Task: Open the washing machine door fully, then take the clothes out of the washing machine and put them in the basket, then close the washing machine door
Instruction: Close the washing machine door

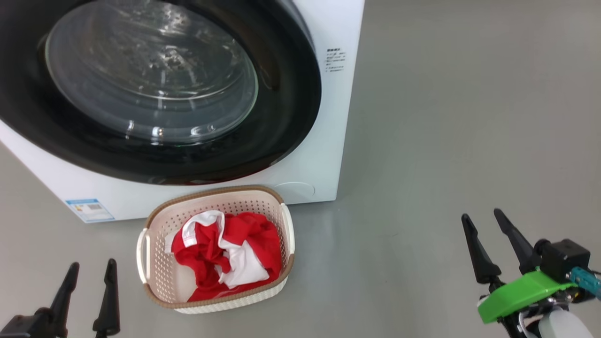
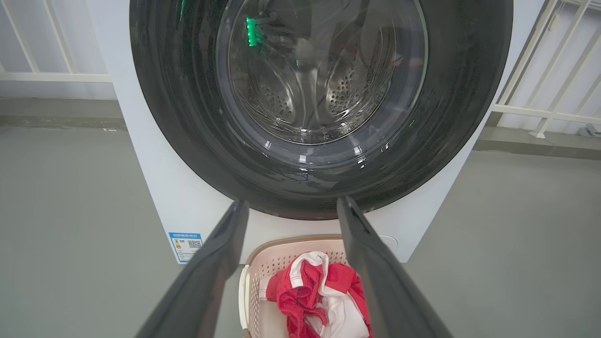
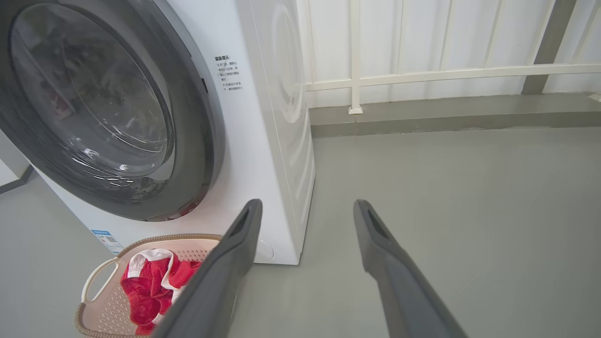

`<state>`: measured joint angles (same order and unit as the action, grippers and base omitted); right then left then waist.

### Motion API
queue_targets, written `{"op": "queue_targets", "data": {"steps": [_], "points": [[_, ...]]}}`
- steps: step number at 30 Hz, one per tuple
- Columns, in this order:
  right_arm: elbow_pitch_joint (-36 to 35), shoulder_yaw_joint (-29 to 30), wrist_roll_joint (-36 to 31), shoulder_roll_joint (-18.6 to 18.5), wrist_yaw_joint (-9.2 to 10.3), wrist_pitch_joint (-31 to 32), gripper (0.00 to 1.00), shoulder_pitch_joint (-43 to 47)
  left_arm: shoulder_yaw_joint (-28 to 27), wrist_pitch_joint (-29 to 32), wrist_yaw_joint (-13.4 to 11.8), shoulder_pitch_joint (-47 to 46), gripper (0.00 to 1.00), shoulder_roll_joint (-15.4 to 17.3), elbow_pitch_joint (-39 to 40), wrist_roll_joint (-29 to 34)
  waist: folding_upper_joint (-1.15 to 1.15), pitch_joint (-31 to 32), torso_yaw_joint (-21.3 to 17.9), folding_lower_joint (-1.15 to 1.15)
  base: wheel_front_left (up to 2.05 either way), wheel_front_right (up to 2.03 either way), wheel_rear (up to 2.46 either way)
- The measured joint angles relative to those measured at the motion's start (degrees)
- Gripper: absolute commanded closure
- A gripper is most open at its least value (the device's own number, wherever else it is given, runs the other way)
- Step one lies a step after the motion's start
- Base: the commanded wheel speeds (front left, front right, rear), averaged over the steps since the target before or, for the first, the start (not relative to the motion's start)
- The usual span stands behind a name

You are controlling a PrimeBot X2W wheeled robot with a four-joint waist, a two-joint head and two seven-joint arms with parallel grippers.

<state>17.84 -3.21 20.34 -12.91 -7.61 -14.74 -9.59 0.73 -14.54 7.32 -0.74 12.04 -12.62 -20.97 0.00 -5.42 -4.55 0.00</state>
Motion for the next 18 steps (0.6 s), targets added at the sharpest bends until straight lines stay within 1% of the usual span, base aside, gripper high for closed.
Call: {"op": "queue_targets", "data": {"steps": [12, 18], "points": [[-0.8, 1.1, 0.0, 0.0, 0.0, 0.0, 0.0, 3.9, -1.0, 0.0, 0.0, 3.0, 0.0, -0.1, 0.2, 0.2, 0.0, 2.6, -1.5, 0.0, 0.0, 0.0, 0.0], [-0.9, 1.9, 0.0, 0.0, 0.0, 0.0, 0.0, 4.4, -1.2, 0.0, 0.0, 3.5, 0.0, -0.2, 0.5, 0.2, 0.0, 3.2, -1.8, 0.0, 0.0, 0.0, 0.0]]}}
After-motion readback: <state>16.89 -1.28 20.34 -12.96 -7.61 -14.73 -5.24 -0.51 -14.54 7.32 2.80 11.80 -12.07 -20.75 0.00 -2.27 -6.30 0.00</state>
